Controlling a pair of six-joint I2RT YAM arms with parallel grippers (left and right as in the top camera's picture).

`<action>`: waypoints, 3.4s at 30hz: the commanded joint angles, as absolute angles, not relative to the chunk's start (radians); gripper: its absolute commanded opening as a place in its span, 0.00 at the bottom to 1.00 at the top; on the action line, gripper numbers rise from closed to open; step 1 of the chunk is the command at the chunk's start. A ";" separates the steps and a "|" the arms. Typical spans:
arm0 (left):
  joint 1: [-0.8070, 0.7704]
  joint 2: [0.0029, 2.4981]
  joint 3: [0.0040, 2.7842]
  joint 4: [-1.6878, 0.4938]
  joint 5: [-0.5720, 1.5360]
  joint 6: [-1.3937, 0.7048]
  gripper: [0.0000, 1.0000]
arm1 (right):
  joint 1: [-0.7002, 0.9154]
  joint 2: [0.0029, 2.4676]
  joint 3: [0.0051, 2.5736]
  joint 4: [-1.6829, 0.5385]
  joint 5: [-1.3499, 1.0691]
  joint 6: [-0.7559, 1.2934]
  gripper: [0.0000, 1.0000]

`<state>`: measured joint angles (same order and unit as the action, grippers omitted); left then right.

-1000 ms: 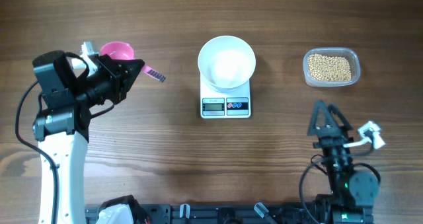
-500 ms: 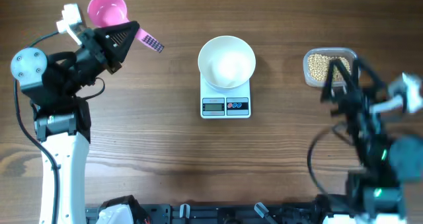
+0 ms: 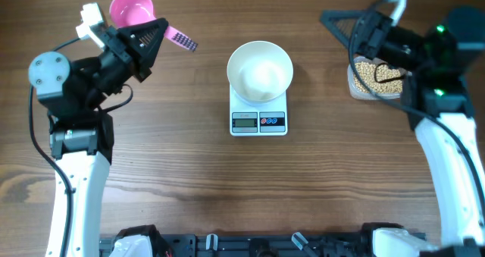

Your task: Scoop item into bowl and weigh 150g on scale

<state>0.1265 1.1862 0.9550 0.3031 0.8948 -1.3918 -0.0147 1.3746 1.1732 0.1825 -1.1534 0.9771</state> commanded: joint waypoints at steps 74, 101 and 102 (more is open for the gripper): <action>-0.265 1.225 0.962 0.273 0.519 -1.501 0.04 | 0.444 1.417 1.191 0.223 -0.726 1.529 0.27; -0.270 1.225 0.962 0.273 0.504 -1.504 0.06 | 0.444 1.417 1.191 0.186 -0.706 1.492 0.04; -0.270 1.225 0.962 0.273 0.504 -1.504 0.10 | 0.444 1.417 1.191 0.186 -0.707 1.491 0.04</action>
<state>-0.2626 1.2194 0.9550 0.2695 0.5194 -1.5063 0.4450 1.4288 1.1736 0.1864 -0.7132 1.5162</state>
